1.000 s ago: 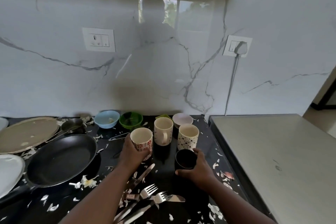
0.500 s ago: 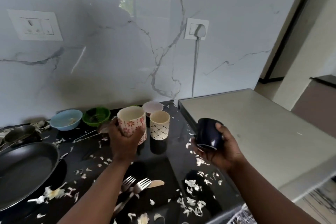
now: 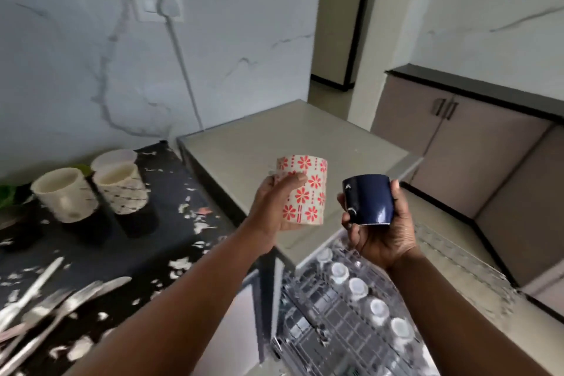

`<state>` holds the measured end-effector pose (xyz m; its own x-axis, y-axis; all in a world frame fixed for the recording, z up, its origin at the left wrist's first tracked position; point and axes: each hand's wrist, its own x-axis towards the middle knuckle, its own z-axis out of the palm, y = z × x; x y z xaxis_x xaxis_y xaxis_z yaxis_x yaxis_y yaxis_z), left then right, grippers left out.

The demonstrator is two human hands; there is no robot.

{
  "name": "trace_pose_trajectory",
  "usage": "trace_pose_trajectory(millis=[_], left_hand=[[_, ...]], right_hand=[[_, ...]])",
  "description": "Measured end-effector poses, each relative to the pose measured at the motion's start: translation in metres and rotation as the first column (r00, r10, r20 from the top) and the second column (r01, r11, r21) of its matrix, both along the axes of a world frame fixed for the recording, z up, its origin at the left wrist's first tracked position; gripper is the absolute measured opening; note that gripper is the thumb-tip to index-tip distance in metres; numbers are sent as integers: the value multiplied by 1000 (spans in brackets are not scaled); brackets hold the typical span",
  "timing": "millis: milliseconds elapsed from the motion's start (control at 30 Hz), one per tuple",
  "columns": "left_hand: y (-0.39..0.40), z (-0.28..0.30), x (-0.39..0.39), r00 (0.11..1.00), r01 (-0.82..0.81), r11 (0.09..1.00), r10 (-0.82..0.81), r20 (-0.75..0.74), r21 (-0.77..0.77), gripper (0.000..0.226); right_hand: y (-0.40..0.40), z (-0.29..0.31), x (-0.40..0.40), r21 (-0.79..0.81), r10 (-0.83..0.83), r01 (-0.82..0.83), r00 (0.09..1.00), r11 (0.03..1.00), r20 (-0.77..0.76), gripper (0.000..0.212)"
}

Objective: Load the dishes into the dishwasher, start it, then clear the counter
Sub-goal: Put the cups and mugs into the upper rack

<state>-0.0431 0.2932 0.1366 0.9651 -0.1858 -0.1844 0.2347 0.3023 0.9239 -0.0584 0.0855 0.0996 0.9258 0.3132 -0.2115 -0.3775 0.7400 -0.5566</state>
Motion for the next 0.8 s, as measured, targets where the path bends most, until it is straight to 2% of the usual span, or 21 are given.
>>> trace_pose_trajectory(millis=[67, 133, 300, 333, 400, 467, 533, 600, 633, 700, 733, 800], left_hand=[[-52, -9, -11, 984, 124, 992, -126, -124, -21, 65], [-100, -25, -22, 956, 183, 982, -190, -222, -50, 55], [-170, -79, -42, 881, 212, 973, -230, -413, -89, 55], [-175, -89, -44, 865, 227, 972, -230, -445, -62, 57], [-177, -110, -47, 837, 241, 970, -199, -511, 18, 61], [-173, -127, -47, 821, 237, 968, -157, -549, 78, 51], [-163, -144, -41, 816, 214, 967, -98, -570, 140, 48], [-153, -159, -28, 814, 231, 940, -44, -579, 253, 56], [-148, -166, -19, 814, 256, 907, -17, -581, 333, 60], [-140, -183, 2, 829, 317, 785, 43, -558, 533, 77], [-138, -190, 12, 841, 355, 693, 56, -538, 628, 88], [-139, -197, 28, 881, 430, 398, 8, -472, 810, 89]], right_hand=[[-45, -12, -17, -1, -60, 60, 996, 998, -62, 84], [-86, -29, -34, -21, -127, 125, 983, 992, -130, 89], [-164, -69, -66, -112, -196, 171, 940, 979, -278, 101], [-171, -75, -71, -125, -202, 171, 930, 977, -308, 99], [-182, -91, -77, -139, -235, 197, 901, 970, -364, 82], [-186, -111, -80, -143, -273, 234, 865, 962, -421, 63], [-183, -131, -80, -175, -283, 226, 836, 958, -471, 58], [-175, -149, -78, -240, -277, 174, 812, 955, -514, 59], [-171, -157, -77, -275, -270, 139, 805, 951, -528, 57], [-165, -170, -75, -346, -254, 58, 792, 937, -555, 44], [-160, -174, -73, -366, -228, 6, 792, 931, -567, 39], [-149, -189, -65, -478, -200, -124, 797, 870, -571, 41]])
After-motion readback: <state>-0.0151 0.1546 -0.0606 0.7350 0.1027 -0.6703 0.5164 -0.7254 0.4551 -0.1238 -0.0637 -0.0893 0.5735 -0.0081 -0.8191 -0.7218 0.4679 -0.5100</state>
